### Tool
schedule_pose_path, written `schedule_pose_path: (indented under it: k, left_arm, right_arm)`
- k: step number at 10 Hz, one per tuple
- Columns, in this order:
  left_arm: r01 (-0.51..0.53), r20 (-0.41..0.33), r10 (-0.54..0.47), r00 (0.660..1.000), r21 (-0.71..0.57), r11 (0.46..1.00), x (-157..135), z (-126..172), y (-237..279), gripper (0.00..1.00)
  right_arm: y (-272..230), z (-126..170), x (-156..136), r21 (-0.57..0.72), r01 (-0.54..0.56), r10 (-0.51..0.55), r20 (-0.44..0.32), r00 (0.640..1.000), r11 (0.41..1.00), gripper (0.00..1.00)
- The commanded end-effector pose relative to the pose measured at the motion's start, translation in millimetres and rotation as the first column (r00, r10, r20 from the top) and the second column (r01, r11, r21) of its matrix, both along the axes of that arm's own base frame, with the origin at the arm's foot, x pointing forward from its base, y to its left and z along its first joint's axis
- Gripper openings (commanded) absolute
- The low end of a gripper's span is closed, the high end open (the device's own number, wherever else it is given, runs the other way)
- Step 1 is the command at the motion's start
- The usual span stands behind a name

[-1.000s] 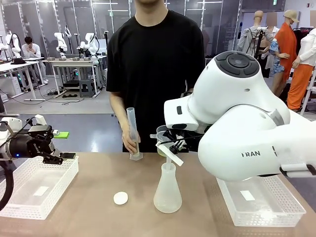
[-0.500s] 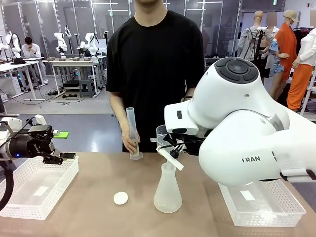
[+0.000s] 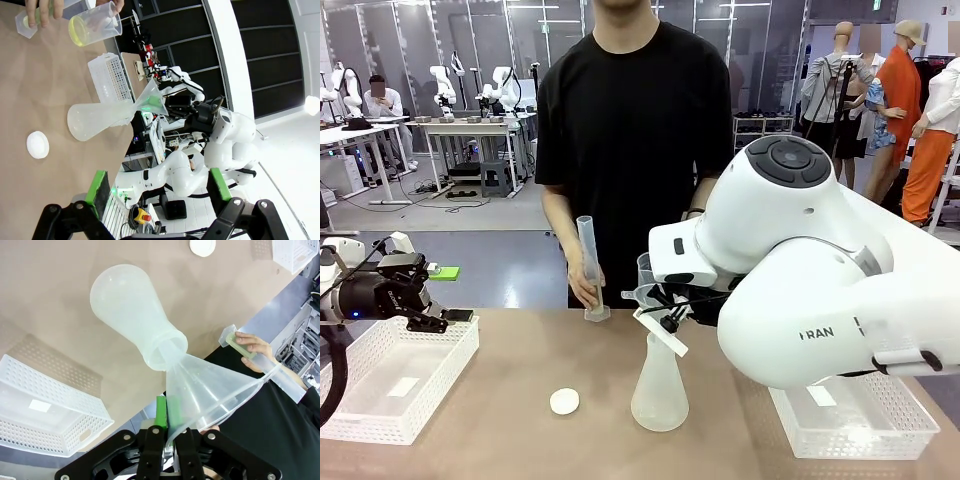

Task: Prepare the solutions needed for the experiment.
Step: Pick up the Plastic Funnel and insert it into the Big flask.

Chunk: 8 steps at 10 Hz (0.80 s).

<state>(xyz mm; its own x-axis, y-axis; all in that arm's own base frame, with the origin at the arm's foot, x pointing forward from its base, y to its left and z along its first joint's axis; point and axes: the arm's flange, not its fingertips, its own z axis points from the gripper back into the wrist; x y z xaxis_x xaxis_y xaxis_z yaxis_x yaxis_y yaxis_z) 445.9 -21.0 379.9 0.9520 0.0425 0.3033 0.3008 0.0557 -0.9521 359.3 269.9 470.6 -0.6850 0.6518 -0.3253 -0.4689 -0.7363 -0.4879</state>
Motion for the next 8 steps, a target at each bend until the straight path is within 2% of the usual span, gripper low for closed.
schedule_pose_path:
  k: [1, 3, 8]
  left_arm:
    - [0.005, 0.000, -0.005, 1.000, 0.008, 1.000, -0.9, 1.7, -0.1, 1.00]
    - [0.005, 0.000, -0.005, 1.000, 0.008, 1.000, -0.9, 1.7, -0.1, 1.00]
    - [0.005, 0.000, -0.005, 1.000, 0.008, 1.000, -0.9, 1.7, -0.1, 1.00]
  right_arm:
    - [3.7, -6.3, -0.3, 0.021, 0.003, -0.003, 0.002, 1.000, 1.000, 0.03]
    - [5.8, -8.3, -1.0, 0.016, -0.004, 0.004, -0.006, 1.000, 1.000, 0.03]
    - [4.9, -10.5, -5.2, 0.001, 0.006, -0.006, -0.013, 1.000, 1.000, 0.48]
